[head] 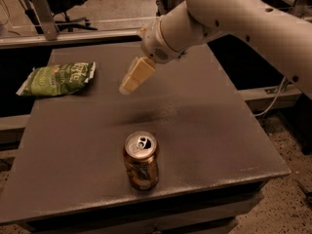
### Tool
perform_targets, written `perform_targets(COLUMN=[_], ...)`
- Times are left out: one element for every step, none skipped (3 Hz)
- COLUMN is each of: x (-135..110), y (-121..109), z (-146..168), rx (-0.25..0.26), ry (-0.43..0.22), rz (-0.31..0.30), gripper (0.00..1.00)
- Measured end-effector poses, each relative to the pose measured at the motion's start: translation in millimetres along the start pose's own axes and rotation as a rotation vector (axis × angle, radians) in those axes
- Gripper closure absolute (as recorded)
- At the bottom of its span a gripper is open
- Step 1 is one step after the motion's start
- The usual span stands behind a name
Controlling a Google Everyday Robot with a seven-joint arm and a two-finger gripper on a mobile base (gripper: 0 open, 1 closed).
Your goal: Move green jalapeno chip bag near rxbar blueberry
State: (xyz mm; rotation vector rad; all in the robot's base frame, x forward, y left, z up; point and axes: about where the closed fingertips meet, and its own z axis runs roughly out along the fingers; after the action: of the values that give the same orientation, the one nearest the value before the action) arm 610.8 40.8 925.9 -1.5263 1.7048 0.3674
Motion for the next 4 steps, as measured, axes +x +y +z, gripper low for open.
perform_targets(x=[-21.8,-40.8,-57.1,-72.6], y=[1.2,0.3,-0.5,6.4], z=[55.3,101.8,135.0,161.0], rx=[-0.030,-0.055,-0.072,-0.101], ry=[-0.078,-0.130,-0.168,-0.199], rz=[0.044,0.090,0.128,0.171], gripper=[0.00,0.00,0.00,0.00])
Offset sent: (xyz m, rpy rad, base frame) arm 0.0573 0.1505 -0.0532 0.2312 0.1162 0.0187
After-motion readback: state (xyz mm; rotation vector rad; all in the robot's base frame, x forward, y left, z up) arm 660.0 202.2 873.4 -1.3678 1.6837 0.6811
